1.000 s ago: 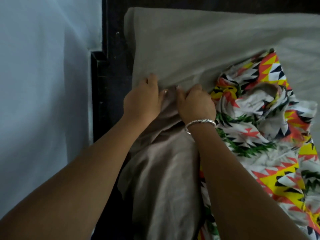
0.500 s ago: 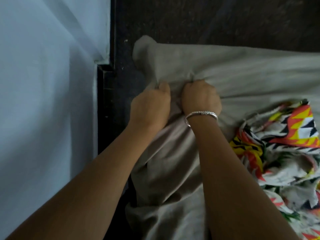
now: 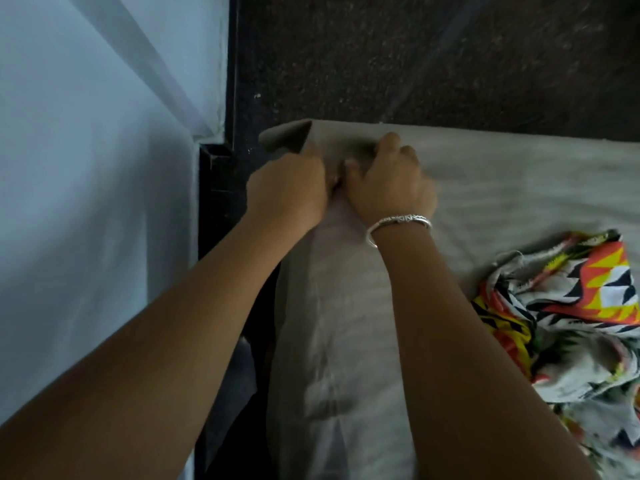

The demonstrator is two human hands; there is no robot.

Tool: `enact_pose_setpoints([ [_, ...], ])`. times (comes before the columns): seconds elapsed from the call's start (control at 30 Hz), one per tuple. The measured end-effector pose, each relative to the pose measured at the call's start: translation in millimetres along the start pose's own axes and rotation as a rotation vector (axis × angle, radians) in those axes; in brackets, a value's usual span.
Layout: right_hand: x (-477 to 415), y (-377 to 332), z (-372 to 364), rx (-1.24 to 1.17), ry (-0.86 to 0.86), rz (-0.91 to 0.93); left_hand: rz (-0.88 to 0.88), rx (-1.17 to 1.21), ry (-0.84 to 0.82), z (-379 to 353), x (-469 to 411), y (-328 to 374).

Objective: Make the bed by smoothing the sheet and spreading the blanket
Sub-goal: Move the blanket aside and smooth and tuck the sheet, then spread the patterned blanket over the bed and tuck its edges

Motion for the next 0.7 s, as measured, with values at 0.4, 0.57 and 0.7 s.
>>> enact_pose_setpoints([
  [0.4,22.1,10.0,-4.7,-0.271,0.294,0.172,-0.039,0.031,0.24,12.5,7.9,19.1],
  [0.57,54.6,65.5,-0.9,-0.261,0.31,0.036,-0.356,0.051,0.372,3.7,38.6,79.9],
  [0.7,100.5,134.9,9.4,-0.165,0.398,-0.057,-0.584,0.135,0.234,-21.6,73.4,147.7],
])
Point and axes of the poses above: each hand's wrist, its own x-axis away from the middle knuckle, its own z-axis out of the back of the hand, y = z × x, the point moved 4 cm from there along -x, towards the middle knuckle, and after that the axes turned 3 degrees about -y, right-handed, at the moved point
